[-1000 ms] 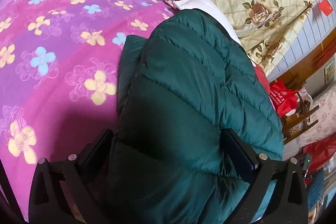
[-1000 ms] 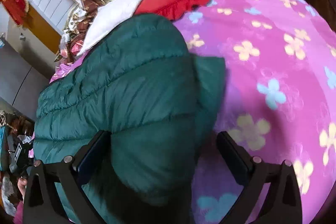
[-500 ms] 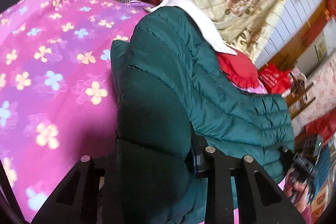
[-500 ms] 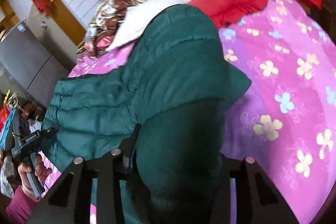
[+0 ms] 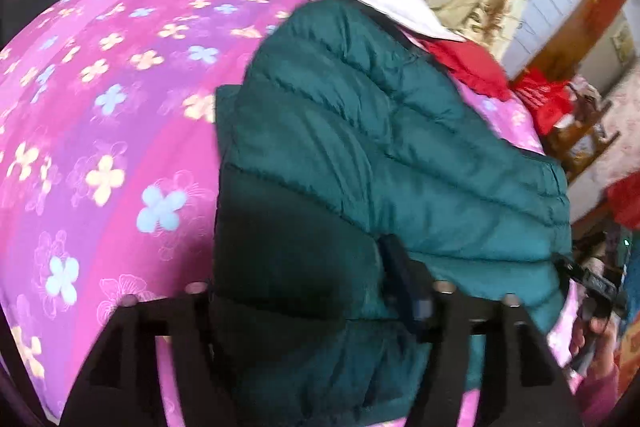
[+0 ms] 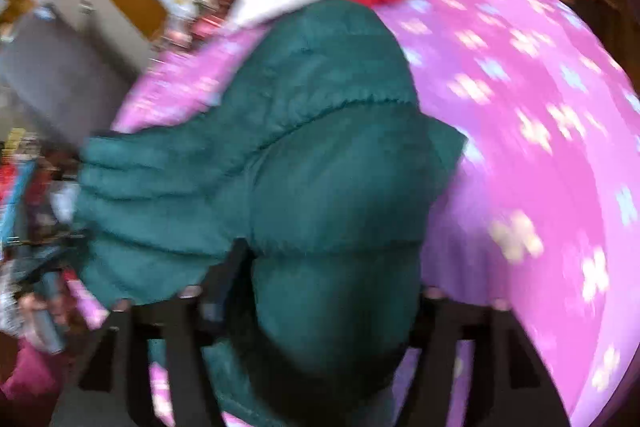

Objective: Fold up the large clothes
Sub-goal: 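Release the jacket and pull both tools back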

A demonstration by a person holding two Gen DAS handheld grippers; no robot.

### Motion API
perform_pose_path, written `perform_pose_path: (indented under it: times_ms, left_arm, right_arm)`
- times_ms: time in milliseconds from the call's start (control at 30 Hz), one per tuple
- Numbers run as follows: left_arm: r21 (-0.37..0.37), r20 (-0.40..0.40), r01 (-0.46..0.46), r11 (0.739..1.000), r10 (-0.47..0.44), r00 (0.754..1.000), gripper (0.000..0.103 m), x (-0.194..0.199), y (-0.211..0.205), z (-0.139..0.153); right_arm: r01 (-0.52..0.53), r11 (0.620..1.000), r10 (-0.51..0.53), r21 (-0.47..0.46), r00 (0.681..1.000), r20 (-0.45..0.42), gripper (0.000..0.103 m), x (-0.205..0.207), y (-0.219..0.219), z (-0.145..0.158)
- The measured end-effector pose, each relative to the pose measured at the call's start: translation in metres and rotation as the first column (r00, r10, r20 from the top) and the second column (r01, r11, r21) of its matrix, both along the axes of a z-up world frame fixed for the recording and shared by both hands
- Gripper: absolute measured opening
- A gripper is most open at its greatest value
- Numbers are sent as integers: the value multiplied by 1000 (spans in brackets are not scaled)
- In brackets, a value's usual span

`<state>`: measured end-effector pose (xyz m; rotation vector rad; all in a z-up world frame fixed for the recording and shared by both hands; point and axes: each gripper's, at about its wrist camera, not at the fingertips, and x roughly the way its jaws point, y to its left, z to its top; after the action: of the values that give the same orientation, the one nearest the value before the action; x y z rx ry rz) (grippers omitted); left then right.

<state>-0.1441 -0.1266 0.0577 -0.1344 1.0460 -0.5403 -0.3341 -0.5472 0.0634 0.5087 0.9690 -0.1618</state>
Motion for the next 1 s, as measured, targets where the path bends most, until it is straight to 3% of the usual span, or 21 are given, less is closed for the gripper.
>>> perform_pose_path:
  times_ms: [33, 133, 200, 333, 433, 567, 800, 1000]
  left_arm:
    - [2, 23, -16, 1000, 16, 1000, 52, -2, 1, -1]
    - [45, 74, -75, 996, 72, 995, 52, -15, 5, 10]
    - [72, 113, -106, 992, 98, 989, 52, -26, 11, 27]
    - [132, 273, -151, 980, 111, 956, 52, -54, 16, 58]
    - [156, 332, -162, 974, 103, 938, 52, -69, 11, 67]
    - [156, 371, -178, 971, 109, 922, 52, -86, 4, 71]
    - [168, 387, -177, 970, 100, 916, 52, -107, -18, 71]
    - [156, 403, -195, 968, 117, 908, 52, -123, -30, 70]
  right_arm:
    - [20, 999, -21, -27, 1000, -19, 87, 0, 0, -8]
    - [62, 995, -63, -81, 998, -7, 88, -5, 6, -4]
    - [92, 983, -95, -156, 995, -10, 88, -14, 13, 14]
    - [114, 953, -103, -282, 993, 53, 88, -38, 33, 53]
    - [111, 957, -81, -267, 989, 123, 89, -50, 50, 80]
    - [86, 968, -50, -235, 986, 157, 91, -55, 78, 90]
    - [20, 983, 14, -184, 984, 177, 91, -45, 124, 78]
    - [45, 973, 1, -228, 980, 198, 93, -43, 150, 70]
